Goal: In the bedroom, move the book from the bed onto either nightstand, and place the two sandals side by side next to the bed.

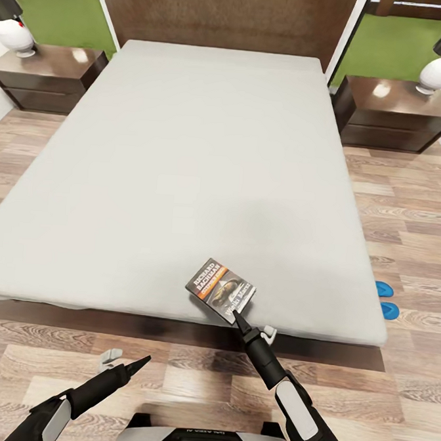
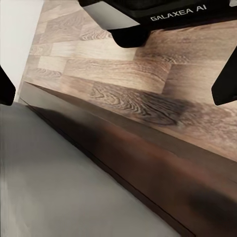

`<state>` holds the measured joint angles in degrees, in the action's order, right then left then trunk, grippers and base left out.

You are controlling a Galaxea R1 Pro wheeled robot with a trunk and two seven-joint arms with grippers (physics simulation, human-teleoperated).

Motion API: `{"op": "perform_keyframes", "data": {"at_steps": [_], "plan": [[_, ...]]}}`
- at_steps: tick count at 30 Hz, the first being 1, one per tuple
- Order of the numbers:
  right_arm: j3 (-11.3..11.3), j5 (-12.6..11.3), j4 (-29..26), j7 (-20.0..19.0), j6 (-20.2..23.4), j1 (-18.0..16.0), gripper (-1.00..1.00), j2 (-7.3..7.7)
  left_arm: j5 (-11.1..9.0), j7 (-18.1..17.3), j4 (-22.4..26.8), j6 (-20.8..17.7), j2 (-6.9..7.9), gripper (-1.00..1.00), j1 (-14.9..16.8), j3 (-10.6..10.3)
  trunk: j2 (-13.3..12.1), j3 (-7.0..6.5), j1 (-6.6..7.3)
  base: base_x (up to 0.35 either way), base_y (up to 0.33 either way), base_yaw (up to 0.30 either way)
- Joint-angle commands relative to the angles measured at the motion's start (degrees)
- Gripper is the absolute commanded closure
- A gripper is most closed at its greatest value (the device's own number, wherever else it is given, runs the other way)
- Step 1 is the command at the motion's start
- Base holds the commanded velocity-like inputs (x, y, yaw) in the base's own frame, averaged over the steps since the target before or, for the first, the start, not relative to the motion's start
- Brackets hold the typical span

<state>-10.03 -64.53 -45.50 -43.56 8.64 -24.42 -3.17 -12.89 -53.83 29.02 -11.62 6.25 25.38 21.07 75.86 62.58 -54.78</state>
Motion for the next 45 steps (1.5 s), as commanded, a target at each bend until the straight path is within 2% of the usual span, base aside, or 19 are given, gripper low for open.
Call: {"op": "perform_keyframes", "data": {"at_steps": [1, 17, 23, 25, 26, 28, 29, 30, 32, 33, 34, 35, 36, 37, 38, 39, 40, 42, 45], "plan": [[0.0, -0.6, 0.0, -0.1, 0.5, 0.0, 1.0, 0.01, -0.3, -0.2, 0.0, -0.6, -0.01, -1.0, 0.0, 0.1, -0.4, -0.16, 0.23, 0.0, 0.0, 0.0], [-0.2, -0.6, -0.8, -0.4, 0.6, 0.0, 1.0, 0.19, -0.3, -0.2, 0.0, -1.8, 0.01, -1.0, 0.0, 0.1, -6.8, -3.03, 3.74, 0.0, 0.0, 0.0], [-0.4, -0.2, -4.7, -0.6, 1.4, 0.0, 1.0, 0.35, -0.2, -0.1, 0.4, -2.0, -0.07, -1.0, 0.0, 0.1, -9.2, -4.11, 5.06, 0.0, 0.0, 0.0], [-0.7, -0.1, -5.3, -0.6, 2.2, 0.0, 1.0, 1.03, -0.2, -0.1, 1.1, -1.9, -0.39, -1.0, 0.0, 0.0, -10.0, -4.47, 5.5, 0.0, 0.0, 0.0], [-0.8, -0.1, -5.4, -0.7, 3.6, 0.0, 1.0, 1.91, -0.1, -0.1, 1.4, -1.9, -0.5, -1.0, 0.1, 0.0, -10.4, -4.65, 5.72, 0.0, 0.0, 0.0], [-0.9, -0.2, -5.6, -2.2, 8.3, 0.0, 1.0, 4.28, -0.1, -0.1, 1.6, -2.0, -0.63, -1.0, 0.0, -0.1, -11.2, -5.01, 6.16, 0.0, 0.0, 0.0], [-0.9, -0.2, -5.7, -3.8, 11.4, 0.1, 1.0, 6.04, 0.0, -0.1, 1.7, -2.0, -0.66, -1.0, 0.0, -0.1, -11.6, -5.19, 6.37, 0.0, 0.0, 0.0], [-0.9, -0.2, -5.7, -7.0, 16.0, 0.1, 1.0, 9.15, 0.0, -0.1, 1.9, -1.9, -0.68, -1.0, 0.0, -0.2, -12.0, -5.37, 6.59, 0.0, 0.0, 0.0], [-0.9, -0.1, -5.5, -11.6, 20.1, 0.1, 1.0, 13.8, 0.1, -0.1, 2.1, -1.8, -0.7, -1.0, 0.0, -0.4, -12.8, -5.73, 7.03, 0.0, 0.0, 0.0], [-1.0, -0.1, -5.2, -13.5, 21.2, 0.2, 1.0, 16.3, 0.1, -0.1, 2.2, -1.8, -0.7, -1.0, 0.0, -0.6, -13.2, -5.91, 7.25, 0.0, 0.0, 0.0], [-1.0, -0.1, -4.7, -15.6, 22.2, 0.2, 1.0, 20.44, 0.1, -0.2, 2.2, -1.8, -0.6, -1.0, 0.1, -0.8, -13.6, -6.09, 7.47, 0.0, 0.0, 0.0], [-0.9, -0.1, -4.0, -16.5, 22.6, 0.3, 1.0, 23.36, 0.1, -0.2, 2.3, -1.9, -0.54, -1.0, 0.1, -0.9, -14.0, -6.27, 7.69, 0.0, 0.0, 0.0], [-0.9, -0.1, -3.5, -16.9, 22.7, 0.3, 1.0, 24.87, 0.1, -0.3, 2.5, -1.9, -0.41, -1.0, 0.1, -0.9, -14.4, -6.45, 7.91, 0.0, 0.0, 0.0], [-0.9, -0.1, -1.8, -17.6, 22.9, 0.3, 1.0, 27.96, 0.0, -0.3, 2.9, -2.0, -0.23, -1.0, 0.1, -0.9, -14.8, -6.63, 8.13, 0.0, 0.0, 0.0], [-0.9, -0.1, 2.3, -19.3, 23.1, 0.3, 1.0, 32.44, -0.1, -0.9, 3.6, -2.3, 0.45, -1.0, 0.1, -0.8, -15.2, -6.8, 8.35, 0.0, 0.0, 0.0], [-0.9, -0.1, 6.0, -21.2, 23.1, 0.3, 1.0, 35.02, -0.1, -2.0, 4.0, -2.7, 1.14, -1.0, 0.1, -0.8, -15.6, -6.98, 8.57, 0.0, 0.0, 0.0], [-0.9, -0.1, 10.2, -24.9, 23.0, 0.3, 1.0, 37.19, -0.2, -4.0, 4.2, -3.6, 1.81, -1.0, 0.1, -0.7, -16.0, -7.16, 8.79, 0.0, 0.0, 0.0], [-1.0, -0.1, 18.7, -33.8, 22.7, 0.3, 1.0, 40.02, -0.2, -8.4, 4.6, -5.2, 2.75, -1.0, 0.1, -0.5, -16.8, -7.52, 9.23, 0.0, 0.0, 0.0], [-1.0, 0.2, 24.5, -38.6, 21.3, 0.3, 1.0, 41.04, -0.1, -10.3, 4.7, -5.8, 3.04, -1.0, 0.1, -0.5, -18.0, -8.06, 9.89, 0.0, 0.0, 0.0]]}}
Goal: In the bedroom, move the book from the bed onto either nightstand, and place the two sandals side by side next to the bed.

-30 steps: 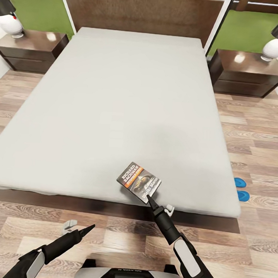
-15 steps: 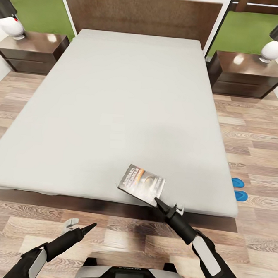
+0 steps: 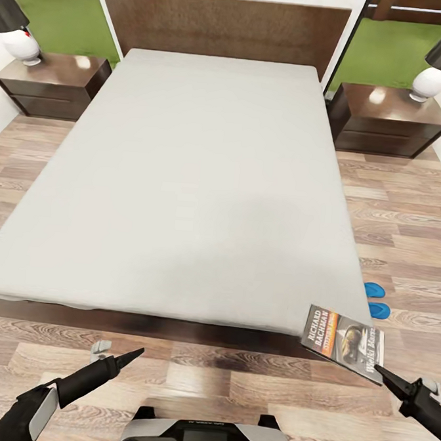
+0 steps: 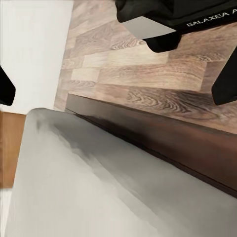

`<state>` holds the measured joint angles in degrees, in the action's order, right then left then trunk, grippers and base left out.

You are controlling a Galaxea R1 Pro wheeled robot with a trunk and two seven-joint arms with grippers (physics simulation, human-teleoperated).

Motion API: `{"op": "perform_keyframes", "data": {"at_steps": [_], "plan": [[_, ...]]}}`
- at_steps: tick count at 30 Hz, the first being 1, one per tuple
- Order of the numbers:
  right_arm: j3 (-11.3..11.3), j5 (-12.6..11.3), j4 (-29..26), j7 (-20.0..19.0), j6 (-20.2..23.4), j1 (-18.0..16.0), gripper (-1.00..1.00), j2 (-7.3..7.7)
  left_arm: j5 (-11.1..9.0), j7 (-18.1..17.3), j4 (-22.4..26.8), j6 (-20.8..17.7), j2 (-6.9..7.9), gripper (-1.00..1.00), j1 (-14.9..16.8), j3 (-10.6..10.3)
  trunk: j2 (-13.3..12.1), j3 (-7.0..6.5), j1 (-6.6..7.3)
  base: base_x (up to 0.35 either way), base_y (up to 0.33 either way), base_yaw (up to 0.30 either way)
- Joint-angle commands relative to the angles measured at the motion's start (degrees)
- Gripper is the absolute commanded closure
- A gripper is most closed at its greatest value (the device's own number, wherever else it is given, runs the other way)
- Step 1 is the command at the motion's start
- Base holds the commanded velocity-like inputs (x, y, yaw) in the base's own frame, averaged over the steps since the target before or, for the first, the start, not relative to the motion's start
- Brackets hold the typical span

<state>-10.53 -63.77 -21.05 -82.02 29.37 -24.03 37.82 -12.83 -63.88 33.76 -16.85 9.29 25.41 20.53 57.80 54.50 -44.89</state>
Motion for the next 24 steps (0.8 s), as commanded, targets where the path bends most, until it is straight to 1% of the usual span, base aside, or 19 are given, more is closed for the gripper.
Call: {"op": "perform_keyframes", "data": {"at_steps": [1, 3, 4, 7, 11, 12, 14, 16, 19, 21, 22, 24], "plan": [[-0.5, -0.5, 1.0, -0.8, 0.1, -0.1, 1.0, 0.18, -0.2, -0.4, 0.0, -0.7, -0.03, -1.0, 0.0, 0.1, -0.4, -0.16, 0.22, 0.0, 0.0, 0.0], [-0.5, -0.3, 1.7, -1.3, -0.4, -0.1, 1.0, 0.26, -0.1, -0.6, 0.0, -0.7, -0.1, -1.0, 0.0, 0.0, -1.2, -0.52, 0.66, 0.0, 0.0, 0.0], [-0.5, 0.3, 2.0, -1.6, -0.6, -0.1, 1.0, 0.3, -0.1, -0.6, 0.0, -0.7, -0.18, -1.0, 0.0, -0.1, -1.6, -0.7, 0.88, 0.0, 0.0, 0.0], [-0.5, 3.5, 2.2, -1.7, -1.2, -0.1, 1.0, 0.32, 0.1, -0.5, 0.0, -0.7, -0.38, -1.0, 0.0, -0.3, -2.8, -1.24, 1.54, 0.0, 0.0, 0.0], [-0.5, 12.9, 2.2, -1.4, -2.2, -0.1, 1.0, 0.1, 0.2, 0.5, 0.0, -0.6, -0.61, -1.0, 0.0, -0.5, -4.4, -1.95, 2.41, 0.0, 0.0, 0.0], [-0.5, 14.7, 2.2, -1.4, -3.0, -0.1, 1.0, 0.05, 0.2, 0.7, 0.0, -0.6, -0.73, -1.0, 0.0, -0.5, -4.8, -2.13, 2.63, 0.0, 0.0, 0.0], [-0.5, 16.9, 2.2, -1.5, -4.7, -0.1, 1.0, 0.03, 0.2, 1.0, 0.0, -0.5, -0.86, -1.0, 0.0, -0.5, -5.6, -2.49, 3.07, 0.0, 0.0, 0.0], [-0.5, 17.7, 2.3, -1.5, -5.9, -0.1, 1.0, 0.05, 0.2, 1.1, 0.0, -0.5, -0.89, -1.0, 0.0, -0.4, -6.4, -2.85, 3.51, 0.0, 0.0, 0.0], [-0.5, 18.1, 2.5, -1.4, -6.5, -0.1, 1.0, 0.06, 0.2, 1.1, -0.3, -0.4, -0.62, -1.0, 0.0, -0.3, -7.6, -3.39, 4.17, 0.0, 0.0, 0.0], [-0.5, 18.3, 4.0, -1.4, -9.0, 0.0, 1.0, 0.06, 0.2, 1.0, -0.8, -0.3, 0.55, -1.0, 0.0, -0.2, -8.4, -3.75, 4.61, 0.0, 0.0, 0.0], [-0.5, 18.3, 7.2, -1.6, -13.3, 0.0, 1.0, 0.09, 0.1, 0.9, -2.7, 0.0, 1.51, -1.0, 0.0, -0.1, -8.8, -3.93, 4.83, 0.0, 0.0, 0.0], [-0.5, 18.3, 9.1, -1.8, -15.9, 0.0, 1.0, 0.13, 0.1, 0.9, -4.9, 0.9, 2.4, -1.0, 0.0, -0.1, -9.6, -4.29, 5.27, 0.0, 0.0, 0.0]]}}
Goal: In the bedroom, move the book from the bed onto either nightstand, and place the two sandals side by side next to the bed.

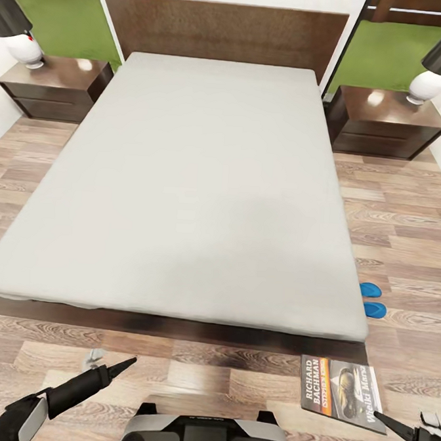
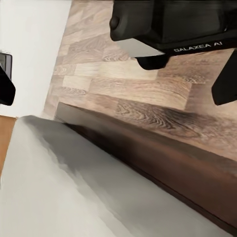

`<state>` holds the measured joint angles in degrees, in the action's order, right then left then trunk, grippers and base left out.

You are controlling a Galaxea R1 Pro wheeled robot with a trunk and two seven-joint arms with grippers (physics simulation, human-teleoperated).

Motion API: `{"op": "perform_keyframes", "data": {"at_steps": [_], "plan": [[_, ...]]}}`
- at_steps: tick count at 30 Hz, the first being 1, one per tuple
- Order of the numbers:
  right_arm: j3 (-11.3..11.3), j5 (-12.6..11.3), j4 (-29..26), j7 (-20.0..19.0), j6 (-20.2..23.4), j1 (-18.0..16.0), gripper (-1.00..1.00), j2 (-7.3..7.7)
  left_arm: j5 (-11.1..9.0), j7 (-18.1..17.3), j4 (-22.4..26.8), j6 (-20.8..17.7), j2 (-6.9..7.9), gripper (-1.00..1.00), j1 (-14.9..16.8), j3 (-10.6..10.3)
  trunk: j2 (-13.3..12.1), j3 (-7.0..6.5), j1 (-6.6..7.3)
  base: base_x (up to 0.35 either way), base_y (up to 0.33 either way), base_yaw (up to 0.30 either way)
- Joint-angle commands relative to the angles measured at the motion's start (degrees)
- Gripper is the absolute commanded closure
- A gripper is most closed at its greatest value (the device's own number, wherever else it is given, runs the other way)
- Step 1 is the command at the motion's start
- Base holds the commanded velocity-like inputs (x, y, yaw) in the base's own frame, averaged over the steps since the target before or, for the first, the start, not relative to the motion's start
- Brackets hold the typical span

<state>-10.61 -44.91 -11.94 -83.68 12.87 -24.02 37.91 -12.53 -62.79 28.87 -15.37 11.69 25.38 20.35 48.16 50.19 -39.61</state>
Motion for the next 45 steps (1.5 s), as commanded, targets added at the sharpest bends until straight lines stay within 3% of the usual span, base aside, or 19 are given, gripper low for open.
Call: {"op": "perform_keyframes", "data": {"at_steps": [1, 6, 17, 45], "plan": [[-0.4, -0.6, 0.8, -0.2, -0.4, -0.1, 1.0, 0.05, -0.2, -0.2, -1.7, 0.7, 0.42, -1.0, 0.0, 0.1, -0.4, -0.15, 0.21, 0.0, 0.0, 0.0], [-0.4, -0.5, 2.5, 0.2, -1.9, 0.0, 1.0, 0.02, -0.1, 0.1, -5.5, 4.9, 0.84, -1.0, 0.0, 0.0, -2.4, -1.05, 1.31, 0.0, 0.0, 0.0], [-0.4, -0.5, 10.7, 0.5, -10.1, -0.1, 1.0, -0.28, 0.0, 0.1, -6.0, 5.6, 0.71, -1.0, 0.0, -0.1, -6.8, -3.03, 3.73, 0.0, 0.0, 0.0], [-0.4, -0.5, 11.9, -0.2, -11.6, -0.1, 1.0, -0.29, 0.1, 0.1, -6.0, 5.5, 0.45, -1.0, 0.0, -0.2, -18.0, -8.05, 9.88, 0.0, 0.0, 0.0]]}}
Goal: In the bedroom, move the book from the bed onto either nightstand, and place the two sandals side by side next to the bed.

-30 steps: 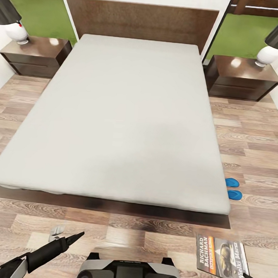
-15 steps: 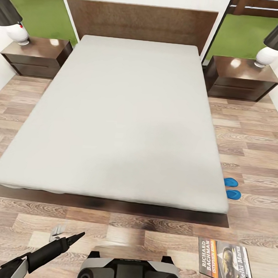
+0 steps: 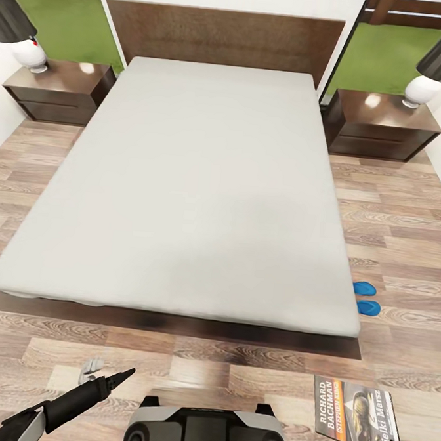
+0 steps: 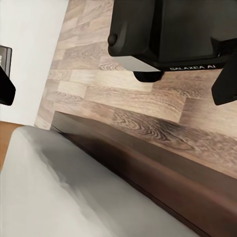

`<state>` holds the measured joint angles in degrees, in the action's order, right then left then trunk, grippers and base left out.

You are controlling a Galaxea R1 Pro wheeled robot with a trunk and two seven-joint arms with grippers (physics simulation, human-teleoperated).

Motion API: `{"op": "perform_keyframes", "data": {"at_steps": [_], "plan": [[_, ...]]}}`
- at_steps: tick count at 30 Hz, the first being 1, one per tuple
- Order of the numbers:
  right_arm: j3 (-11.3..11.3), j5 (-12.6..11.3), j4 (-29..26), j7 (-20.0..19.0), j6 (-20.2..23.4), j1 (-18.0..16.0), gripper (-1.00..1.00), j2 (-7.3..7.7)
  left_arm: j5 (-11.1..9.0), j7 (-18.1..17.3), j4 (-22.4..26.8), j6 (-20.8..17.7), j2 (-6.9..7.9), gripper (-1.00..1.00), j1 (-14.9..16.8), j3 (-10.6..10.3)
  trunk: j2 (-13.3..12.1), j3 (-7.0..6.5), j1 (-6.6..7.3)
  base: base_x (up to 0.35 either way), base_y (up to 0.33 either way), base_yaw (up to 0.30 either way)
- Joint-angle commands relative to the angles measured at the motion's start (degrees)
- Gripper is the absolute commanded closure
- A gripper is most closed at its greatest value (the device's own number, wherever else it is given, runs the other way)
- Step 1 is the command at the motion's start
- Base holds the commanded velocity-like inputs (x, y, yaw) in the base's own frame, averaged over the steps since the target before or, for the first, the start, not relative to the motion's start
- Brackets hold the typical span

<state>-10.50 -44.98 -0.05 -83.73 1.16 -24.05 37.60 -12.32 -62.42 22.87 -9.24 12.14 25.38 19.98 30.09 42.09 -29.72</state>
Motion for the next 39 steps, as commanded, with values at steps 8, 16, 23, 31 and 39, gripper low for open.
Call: {"op": "perform_keyframes", "data": {"at_steps": [8, 16, 23, 31, 39], "plan": [[-0.5, -0.4, 0.0, -0.3, 0.2, 0.0, 1.0, 0.01, -0.1, -0.2, 0.0, -0.6, -0.01, -1.0, 0.0, 0.1, -3.2, -1.39, 1.74, 0.0, 0.0, 0.0], [-0.5, -0.4, 0.0, -0.3, 0.2, 0.0, 1.0, 0.01, -0.1, -0.2, 0.0, -0.6, -0.01, -1.0, 0.0, 0.1, -6.4, -2.83, 3.5, 0.0, 0.0, 0.0], [-0.5, -0.4, 0.0, -0.3, 0.2, 0.0, 1.0, 0.01, -0.1, -0.2, 0.0, -0.6, -0.01, -1.0, 0.0, 0.1, -7.2, -3.25, 3.93, 0.0, 0.0, 0.0], [-0.5, -0.4, 0.1, -0.3, 0.2, 0.0, 1.0, 0.01, -0.1, -0.2, 0.0, -0.6, -0.01, -1.0, 0.0, 0.1, -7.2, -3.89, 3.93, 0.0, 0.0, 0.0], [-0.5, -0.4, 0.0, -0.3, 0.2, 0.1, 1.0, 0.01, -0.1, -0.2, -0.1, -0.6, -0.01, -1.0, 0.0, 0.1, -7.2, -4.63, 3.93, 0.0, 0.0, 0.0]]}}
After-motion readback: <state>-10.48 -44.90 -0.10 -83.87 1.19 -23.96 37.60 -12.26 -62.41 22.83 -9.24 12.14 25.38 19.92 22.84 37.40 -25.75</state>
